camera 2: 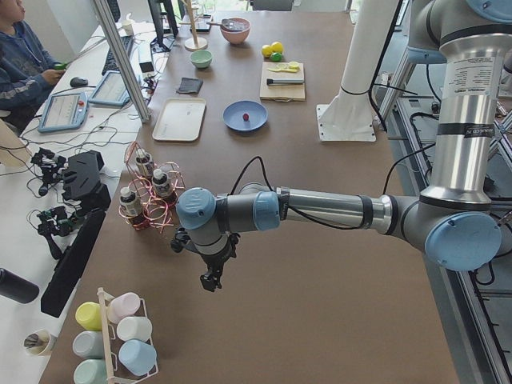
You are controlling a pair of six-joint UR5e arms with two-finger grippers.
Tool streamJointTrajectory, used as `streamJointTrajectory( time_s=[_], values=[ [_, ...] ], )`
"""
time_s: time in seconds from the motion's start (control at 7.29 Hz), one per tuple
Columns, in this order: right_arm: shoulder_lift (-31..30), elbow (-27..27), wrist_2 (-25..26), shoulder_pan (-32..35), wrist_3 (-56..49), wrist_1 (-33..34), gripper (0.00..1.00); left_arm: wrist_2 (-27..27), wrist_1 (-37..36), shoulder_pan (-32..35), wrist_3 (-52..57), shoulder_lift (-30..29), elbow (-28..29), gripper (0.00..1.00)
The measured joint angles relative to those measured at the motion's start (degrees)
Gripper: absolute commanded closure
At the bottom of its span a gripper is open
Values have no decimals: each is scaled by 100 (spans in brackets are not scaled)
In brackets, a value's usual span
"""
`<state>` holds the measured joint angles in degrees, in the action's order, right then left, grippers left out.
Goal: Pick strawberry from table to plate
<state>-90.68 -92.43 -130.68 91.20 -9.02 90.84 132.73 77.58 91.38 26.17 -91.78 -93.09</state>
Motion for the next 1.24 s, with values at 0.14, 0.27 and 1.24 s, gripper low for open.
streamJointTrajectory(
  time_s=[0.14,0.27,1.24],
  values=[
    [-40,-15,-13,14,13,-6,0,-1,2,5,12,8,1,1],
    [-71,-24,-19,32,19,-10,0,-3,3,8,14,15,9,1],
    [-190,-15,-25,62,18,-14,0,18,11,86,-10,60,50,1]
  ],
)
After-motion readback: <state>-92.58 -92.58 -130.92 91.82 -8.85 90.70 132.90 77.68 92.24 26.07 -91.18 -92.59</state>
